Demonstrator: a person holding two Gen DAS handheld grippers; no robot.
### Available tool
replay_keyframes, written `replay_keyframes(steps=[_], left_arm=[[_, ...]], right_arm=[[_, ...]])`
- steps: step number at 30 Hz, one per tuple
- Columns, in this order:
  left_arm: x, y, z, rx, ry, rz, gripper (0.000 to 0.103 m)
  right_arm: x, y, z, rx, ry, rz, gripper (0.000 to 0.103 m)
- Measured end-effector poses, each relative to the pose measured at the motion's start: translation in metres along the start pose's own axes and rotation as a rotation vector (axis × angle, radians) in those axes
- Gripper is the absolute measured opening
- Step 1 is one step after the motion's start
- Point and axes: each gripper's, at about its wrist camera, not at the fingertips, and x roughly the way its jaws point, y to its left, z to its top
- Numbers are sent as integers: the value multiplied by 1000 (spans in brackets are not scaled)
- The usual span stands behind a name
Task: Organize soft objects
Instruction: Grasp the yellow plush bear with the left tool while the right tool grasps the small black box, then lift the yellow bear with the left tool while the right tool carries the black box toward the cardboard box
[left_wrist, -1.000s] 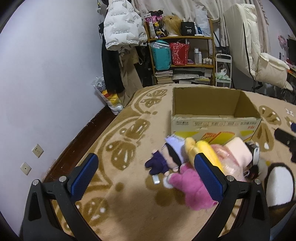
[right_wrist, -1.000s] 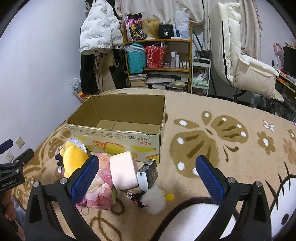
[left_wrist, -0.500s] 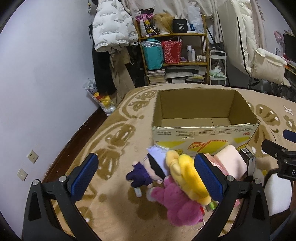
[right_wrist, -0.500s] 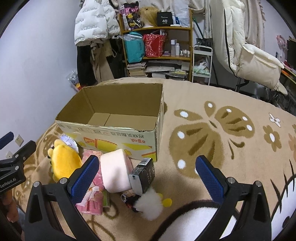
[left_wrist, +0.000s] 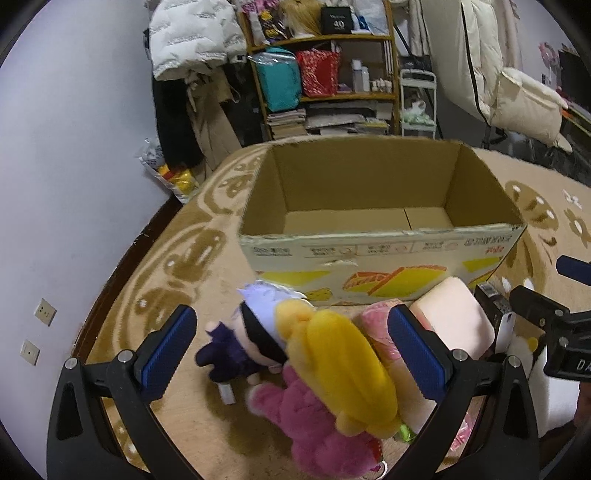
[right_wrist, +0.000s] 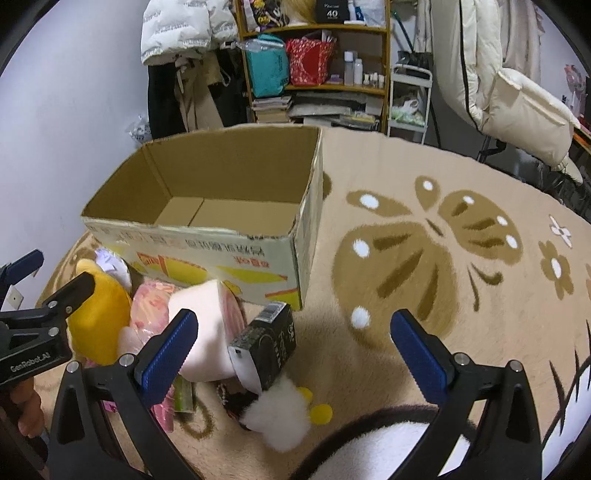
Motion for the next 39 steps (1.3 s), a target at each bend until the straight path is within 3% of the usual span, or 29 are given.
replay_keyframes(steps=[6,10,14,20,21,22,26,31,36,39], left_arm=[[16,-5,-4,11,47,-21,102],[21,-7,-8,14,66,-30,101],[27,-9,-13,5,98,-45,98],[30,-13,-18,3,139,-79,73],[29,-14,-18,3,136,-96,62],[27,-16,-18,5,136,-116,56],[23,-19,-20,15,119,-104,54],[12,-14,-17,-6,84,-71,53],[4,-2,-15,-37,64,-42,53],[-1,6,-16,-51,53,-14,52]], right_arm=[[15,3,-6,-28,46,8,101],[22,3,-8,-36,69,9,92],[31,2,-8,-36,96,20,89],[37,4,-11,-49,119,29,86],[37,4,-11,-50,118,24,86],[37,4,-11,-49,117,22,84],[39,4,-12,-46,128,32,72],[42,5,-12,-52,142,60,38],[41,6,-13,-56,151,88,26],[39,5,-12,-53,149,86,26]])
